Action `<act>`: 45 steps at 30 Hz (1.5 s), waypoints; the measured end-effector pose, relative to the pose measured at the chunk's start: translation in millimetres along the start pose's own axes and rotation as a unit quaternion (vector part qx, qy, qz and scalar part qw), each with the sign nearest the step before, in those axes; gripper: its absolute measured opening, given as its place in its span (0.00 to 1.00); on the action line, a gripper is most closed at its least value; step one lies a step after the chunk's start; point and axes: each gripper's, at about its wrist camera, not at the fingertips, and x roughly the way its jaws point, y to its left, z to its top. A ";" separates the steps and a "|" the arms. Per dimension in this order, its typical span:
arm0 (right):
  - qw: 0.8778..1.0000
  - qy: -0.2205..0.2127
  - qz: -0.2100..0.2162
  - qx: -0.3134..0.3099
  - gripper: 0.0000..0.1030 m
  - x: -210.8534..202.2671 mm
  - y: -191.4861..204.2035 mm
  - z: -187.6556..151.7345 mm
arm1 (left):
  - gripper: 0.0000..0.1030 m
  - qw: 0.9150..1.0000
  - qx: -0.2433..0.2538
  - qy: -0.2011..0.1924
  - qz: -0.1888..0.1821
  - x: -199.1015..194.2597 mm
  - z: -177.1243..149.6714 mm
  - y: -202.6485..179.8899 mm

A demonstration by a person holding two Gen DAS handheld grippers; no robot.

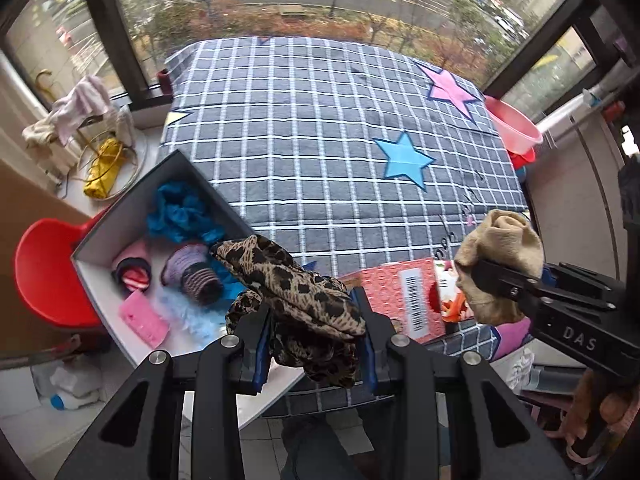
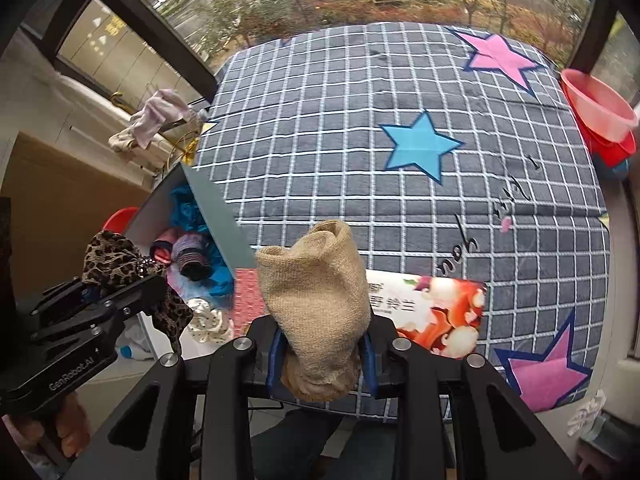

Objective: Organize soft objects
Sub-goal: 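Lift the leopard scrunchie and beige mitten and carry them over the white box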

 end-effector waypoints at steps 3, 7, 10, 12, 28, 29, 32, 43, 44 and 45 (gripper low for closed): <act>1.000 0.001 0.004 -0.023 0.31 2.3 20.6 3.0 | 0.37 1.000 -0.024 -0.001 0.010 -0.5 -6.5 20.2; 0.999 0.005 0.012 -0.053 0.31 7.6 48.6 5.2 | 0.37 0.998 -0.055 0.000 0.022 0.6 -16.3 47.9; 0.997 0.010 0.017 -0.073 0.31 12.5 67.9 4.8 | 0.37 0.997 -0.075 0.002 0.030 1.4 -23.8 65.7; 0.996 0.015 0.021 -0.086 0.32 16.5 79.9 4.5 | 0.37 0.995 -0.089 0.003 0.034 2.2 -29.0 77.5; 0.983 0.063 0.037 -0.166 0.32 59.8 156.3 -2.2 | 0.37 0.987 -0.151 0.014 0.053 9.0 -53.3 126.7; 0.983 0.065 0.037 -0.168 0.32 61.8 158.8 -2.4 | 0.37 0.987 -0.152 0.015 0.055 10.7 -54.0 127.1; 0.981 0.072 0.034 -0.176 0.32 68.2 165.0 -1.8 | 0.37 0.986 -0.156 0.018 0.055 14.8 -54.9 129.1; 0.979 0.090 0.027 -0.181 0.32 84.7 170.7 -0.9 | 0.38 0.984 -0.165 0.028 0.056 23.7 -55.8 133.6; 0.979 0.091 0.027 -0.181 0.32 85.7 170.9 -0.7 | 0.38 0.984 -0.164 0.029 0.057 24.8 -55.8 133.5; 0.979 0.091 0.027 -0.180 0.31 86.4 171.1 -0.4 | 0.38 0.984 -0.163 0.030 0.058 25.4 -55.7 133.4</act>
